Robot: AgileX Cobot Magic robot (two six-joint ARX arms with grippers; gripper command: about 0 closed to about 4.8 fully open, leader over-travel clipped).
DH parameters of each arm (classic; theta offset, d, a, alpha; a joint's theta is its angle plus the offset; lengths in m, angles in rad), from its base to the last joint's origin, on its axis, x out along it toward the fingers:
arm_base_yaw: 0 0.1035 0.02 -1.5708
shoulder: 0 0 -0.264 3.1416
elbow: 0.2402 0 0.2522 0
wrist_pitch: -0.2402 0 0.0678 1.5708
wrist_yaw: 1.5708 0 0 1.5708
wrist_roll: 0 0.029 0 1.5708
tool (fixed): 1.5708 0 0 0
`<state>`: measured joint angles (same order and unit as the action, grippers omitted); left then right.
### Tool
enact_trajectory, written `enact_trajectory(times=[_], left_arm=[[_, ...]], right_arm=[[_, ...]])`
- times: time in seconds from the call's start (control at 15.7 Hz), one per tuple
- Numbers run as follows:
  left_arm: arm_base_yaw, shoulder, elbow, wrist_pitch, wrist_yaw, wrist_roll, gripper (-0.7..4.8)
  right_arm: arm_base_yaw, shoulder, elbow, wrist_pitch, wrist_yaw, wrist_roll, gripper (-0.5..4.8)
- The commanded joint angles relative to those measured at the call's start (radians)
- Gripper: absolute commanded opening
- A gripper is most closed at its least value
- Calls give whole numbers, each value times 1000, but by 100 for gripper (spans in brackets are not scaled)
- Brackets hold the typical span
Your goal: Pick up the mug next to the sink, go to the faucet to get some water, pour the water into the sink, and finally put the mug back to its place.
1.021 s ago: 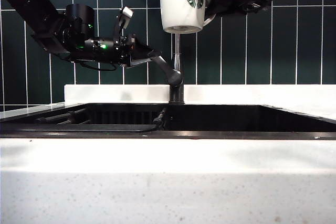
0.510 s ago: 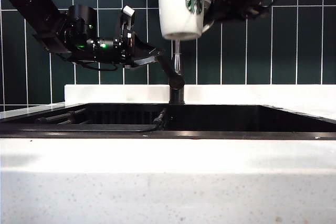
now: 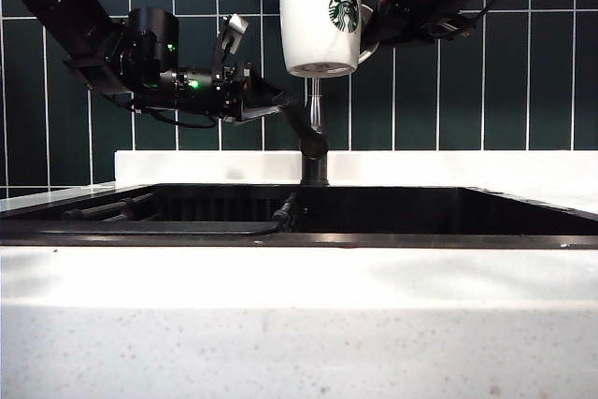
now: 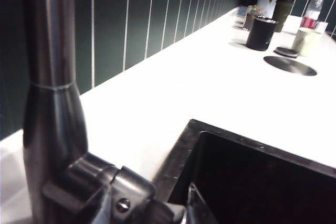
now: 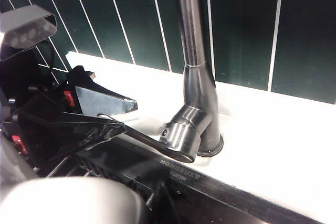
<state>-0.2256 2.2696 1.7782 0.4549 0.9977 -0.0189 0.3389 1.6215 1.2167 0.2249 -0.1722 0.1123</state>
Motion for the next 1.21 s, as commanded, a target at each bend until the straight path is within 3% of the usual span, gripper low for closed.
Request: enact_trajectory(times=[0.06,0.7,0.77,0.83,0.96,1.02,1.21], left_arm=[[2,-8,4,11,-33,12,179],[2,-8,3,12,-36,12,179],[2,-8,3,18,-78,32,179],[2,-9,4,19,-208,35,179],[2,-9,4,19,-364,34,179],[2,-9,4,19,-400,20,179],[2,-69,3,-13,-276,-95,180]], right_arm=[[1,-14,11,64,-14,18,-3],[1,-14,11,64,-14,11,-3],[1,-14,11,64,-14,11,-3],[1,-14,11,63,-14,11,-3],[0,-14,11,64,-13,-8,-3],[0,-15,11,64,-10,-43,-3],[-19,-40,11,55,56,-191,-2]])
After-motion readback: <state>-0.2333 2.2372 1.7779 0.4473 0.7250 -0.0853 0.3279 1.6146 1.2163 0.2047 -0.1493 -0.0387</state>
